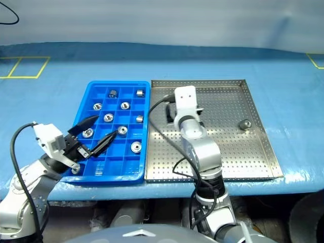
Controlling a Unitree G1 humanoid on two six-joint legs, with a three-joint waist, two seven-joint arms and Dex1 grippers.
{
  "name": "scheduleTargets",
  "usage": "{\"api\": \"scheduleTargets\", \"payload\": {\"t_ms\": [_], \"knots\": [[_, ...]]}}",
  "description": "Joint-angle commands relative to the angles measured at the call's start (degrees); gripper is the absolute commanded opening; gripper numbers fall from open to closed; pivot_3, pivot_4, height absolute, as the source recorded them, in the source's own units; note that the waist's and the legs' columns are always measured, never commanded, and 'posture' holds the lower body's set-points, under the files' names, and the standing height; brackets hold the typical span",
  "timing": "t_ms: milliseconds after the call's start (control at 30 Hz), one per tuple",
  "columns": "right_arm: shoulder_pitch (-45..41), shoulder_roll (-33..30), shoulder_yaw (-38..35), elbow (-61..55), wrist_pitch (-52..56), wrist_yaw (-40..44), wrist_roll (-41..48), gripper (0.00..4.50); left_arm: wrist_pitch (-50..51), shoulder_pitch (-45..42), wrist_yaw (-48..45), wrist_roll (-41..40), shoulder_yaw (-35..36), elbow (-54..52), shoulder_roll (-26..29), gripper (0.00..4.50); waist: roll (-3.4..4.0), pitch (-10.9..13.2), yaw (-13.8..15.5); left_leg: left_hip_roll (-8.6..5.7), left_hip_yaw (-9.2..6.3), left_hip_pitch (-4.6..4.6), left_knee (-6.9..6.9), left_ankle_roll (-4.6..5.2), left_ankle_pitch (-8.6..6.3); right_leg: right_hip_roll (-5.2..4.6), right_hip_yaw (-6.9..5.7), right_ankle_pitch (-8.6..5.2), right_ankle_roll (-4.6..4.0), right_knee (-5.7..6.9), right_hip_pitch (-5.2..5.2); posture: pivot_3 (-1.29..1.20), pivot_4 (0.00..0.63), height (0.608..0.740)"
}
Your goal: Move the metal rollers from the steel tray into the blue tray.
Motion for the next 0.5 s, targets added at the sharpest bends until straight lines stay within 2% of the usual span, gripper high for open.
{"api": "scheduleTargets", "payload": {"t_ms": [33,167,333,500], "knots": [[-1.78,2.74,-2.58,6.11,-14.72,-13.47,-7.53,4.47,-0.09,-2.11,-0.63,-0.35,-1.19,0.80,0.34,4.50,0.00,0.00,-0.79,0.00,0.01,0.00,-0.07,-0.03,0.02,0.00,0.01,0.01,-0.01,0.02,-0.05,0.04,0.150,0.740],[-4.15,8.10,-10.80,15.03,-23.40,-24.85,-6.88,4.47,-0.49,-3.20,-1.29,-0.53,-1.67,1.99,0.29,4.50,0.00,-0.01,-2.00,0.06,0.05,0.02,-0.38,-0.15,0.10,0.02,0.09,0.01,-0.05,0.03,-0.19,0.05,0.150,0.740],[-6.74,9.42,-18.34,24.35,-31.48,-37.69,-4.90,4.47,-0.77,-3.46,-0.86,-0.10,-2.83,1.83,-0.38,4.50,0.01,0.00,-2.32,0.06,0.12,0.01,-0.42,-0.10,0.08,0.05,0.15,0.01,-0.07,-0.01,-0.21,0.06,0.150,0.740],[-8.21,8.74,-21.39,29.80,-35.09,-42.17,-1.74,4.47,-0.80,-3.88,-0.32,-0.05,-4.02,1.44,-1.27,4.50,0.01,0.00,-2.69,0.07,0.16,0.04,-0.36,0.02,0.06,0.11,0.25,0.01,-0.07,0.02,-0.16,0.06,0.150,0.740]]}}
